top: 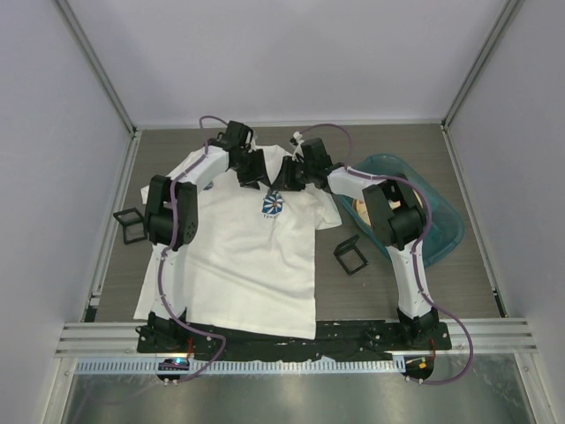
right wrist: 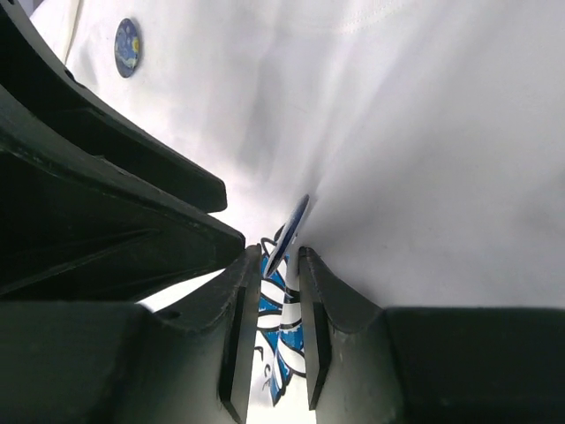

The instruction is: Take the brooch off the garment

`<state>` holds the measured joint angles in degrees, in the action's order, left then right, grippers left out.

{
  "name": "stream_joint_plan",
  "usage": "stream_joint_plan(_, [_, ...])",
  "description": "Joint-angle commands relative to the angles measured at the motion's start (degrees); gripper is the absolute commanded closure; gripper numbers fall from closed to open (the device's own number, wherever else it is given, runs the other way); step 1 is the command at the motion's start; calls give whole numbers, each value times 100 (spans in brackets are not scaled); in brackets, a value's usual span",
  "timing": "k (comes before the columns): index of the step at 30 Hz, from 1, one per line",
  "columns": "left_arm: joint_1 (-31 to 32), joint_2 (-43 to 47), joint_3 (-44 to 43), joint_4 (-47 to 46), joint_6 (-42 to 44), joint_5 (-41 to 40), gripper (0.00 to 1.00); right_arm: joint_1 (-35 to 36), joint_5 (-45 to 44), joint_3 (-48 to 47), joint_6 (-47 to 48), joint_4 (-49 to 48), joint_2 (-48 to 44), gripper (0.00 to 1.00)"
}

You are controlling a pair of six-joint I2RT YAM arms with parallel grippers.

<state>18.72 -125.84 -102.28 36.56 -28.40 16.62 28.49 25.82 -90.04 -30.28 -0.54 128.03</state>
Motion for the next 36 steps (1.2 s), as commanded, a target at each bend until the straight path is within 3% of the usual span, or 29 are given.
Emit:
stream_joint_plan(1, [-167, 201, 85, -394, -367, 709, 53, 60, 415, -66, -57, -500, 20, 70])
stream_joint_plan(11, [-272, 69, 138, -579, -728, 1282, 43, 122, 669, -365, -13, -456, 319, 78])
stream_joint_plan(18, [-272, -28, 103, -422, -728, 1212, 48, 165, 687, -383, 31, -439, 293, 80])
stream_joint_plan(23, [-272, 51, 103, -202, -640, 694, 49, 174, 494, -111, 31, -526, 39, 59])
stream_joint_plan(31, [-281, 200, 217, -219, -693, 491, 60, 43, -15, 285, -74, -439, -296, 49])
stream_joint_plan(36, [-246, 122, 191, -202, -693, 544, 59, -159, -297, 574, -250, -351, -384, 48])
